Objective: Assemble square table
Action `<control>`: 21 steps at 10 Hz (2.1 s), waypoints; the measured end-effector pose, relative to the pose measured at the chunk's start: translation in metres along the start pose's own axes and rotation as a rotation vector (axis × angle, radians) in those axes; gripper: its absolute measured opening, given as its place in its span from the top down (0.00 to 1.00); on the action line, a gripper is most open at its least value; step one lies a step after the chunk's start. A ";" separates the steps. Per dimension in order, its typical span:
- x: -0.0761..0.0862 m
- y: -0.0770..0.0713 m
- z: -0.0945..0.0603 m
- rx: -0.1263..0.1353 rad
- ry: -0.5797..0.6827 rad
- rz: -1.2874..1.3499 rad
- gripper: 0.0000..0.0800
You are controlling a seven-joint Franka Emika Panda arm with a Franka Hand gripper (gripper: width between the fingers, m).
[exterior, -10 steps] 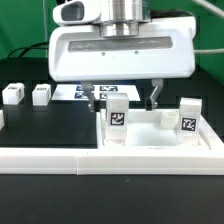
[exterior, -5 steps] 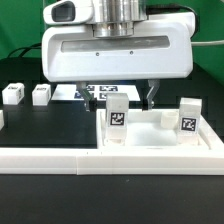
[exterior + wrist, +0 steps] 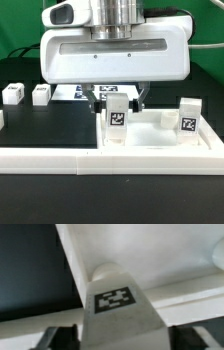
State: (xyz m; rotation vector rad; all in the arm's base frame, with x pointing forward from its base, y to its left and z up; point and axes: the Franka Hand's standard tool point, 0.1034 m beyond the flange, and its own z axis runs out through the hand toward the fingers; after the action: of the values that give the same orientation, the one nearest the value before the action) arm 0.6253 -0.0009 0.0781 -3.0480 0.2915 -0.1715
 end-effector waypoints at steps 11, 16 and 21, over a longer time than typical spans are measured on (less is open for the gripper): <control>-0.001 0.000 0.003 -0.019 -0.011 0.927 0.64; -0.002 0.003 0.004 0.010 -0.058 1.334 0.63; -0.006 -0.004 0.005 0.030 -0.024 0.887 0.20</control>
Offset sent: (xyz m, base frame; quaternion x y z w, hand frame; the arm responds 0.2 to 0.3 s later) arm 0.0000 0.0000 0.0000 0.0000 0.0000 0.0650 0.9979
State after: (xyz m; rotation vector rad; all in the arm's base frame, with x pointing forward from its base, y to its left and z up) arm 0.6206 0.0041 0.0726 -2.5716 1.5338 -0.0731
